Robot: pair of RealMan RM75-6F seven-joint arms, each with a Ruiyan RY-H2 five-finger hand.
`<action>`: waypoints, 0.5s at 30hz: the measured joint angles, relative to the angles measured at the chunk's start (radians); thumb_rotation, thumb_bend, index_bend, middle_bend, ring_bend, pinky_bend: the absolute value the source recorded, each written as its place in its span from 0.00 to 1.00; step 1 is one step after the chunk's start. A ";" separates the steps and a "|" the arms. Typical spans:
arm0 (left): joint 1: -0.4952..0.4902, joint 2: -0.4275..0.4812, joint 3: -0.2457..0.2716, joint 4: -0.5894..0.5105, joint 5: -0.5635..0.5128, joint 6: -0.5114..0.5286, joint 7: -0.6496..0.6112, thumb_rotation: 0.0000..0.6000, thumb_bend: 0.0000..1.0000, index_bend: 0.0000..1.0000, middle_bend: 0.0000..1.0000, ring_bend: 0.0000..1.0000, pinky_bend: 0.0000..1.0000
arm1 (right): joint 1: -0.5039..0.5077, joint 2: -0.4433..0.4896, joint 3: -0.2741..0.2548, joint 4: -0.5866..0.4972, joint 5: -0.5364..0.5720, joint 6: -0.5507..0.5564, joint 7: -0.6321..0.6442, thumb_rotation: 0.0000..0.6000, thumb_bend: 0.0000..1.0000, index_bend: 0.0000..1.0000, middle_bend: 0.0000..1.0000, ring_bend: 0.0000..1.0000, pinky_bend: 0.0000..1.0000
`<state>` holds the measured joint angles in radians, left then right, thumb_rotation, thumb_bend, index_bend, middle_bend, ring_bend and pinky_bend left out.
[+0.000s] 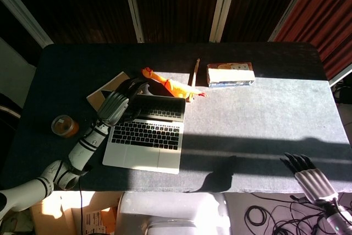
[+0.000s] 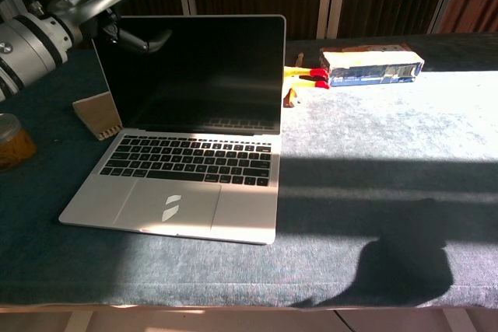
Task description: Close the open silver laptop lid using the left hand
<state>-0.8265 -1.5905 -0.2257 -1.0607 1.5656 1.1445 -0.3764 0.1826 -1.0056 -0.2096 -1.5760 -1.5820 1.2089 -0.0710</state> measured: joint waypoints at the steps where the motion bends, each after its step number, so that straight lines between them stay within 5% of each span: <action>1: -0.003 -0.002 0.000 0.004 -0.005 -0.006 -0.007 1.00 0.51 0.14 0.25 0.09 0.11 | -0.007 0.000 -0.001 0.012 -0.003 0.008 0.013 1.00 0.09 0.00 0.00 0.00 0.00; 6: -0.016 -0.008 0.013 0.016 -0.015 -0.020 -0.026 1.00 0.55 0.26 0.38 0.20 0.11 | -0.022 -0.004 0.004 0.044 -0.010 0.019 0.051 1.00 0.09 0.00 0.00 0.00 0.00; 15: -0.013 0.019 0.033 -0.027 -0.028 -0.029 0.024 1.00 0.57 0.32 0.40 0.21 0.12 | -0.033 -0.012 0.015 0.046 -0.021 0.025 0.050 1.00 0.09 0.00 0.00 0.00 0.00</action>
<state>-0.8395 -1.5713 -0.1930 -1.0872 1.5374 1.1159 -0.3522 0.1495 -1.0173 -0.1945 -1.5299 -1.6033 1.2334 -0.0213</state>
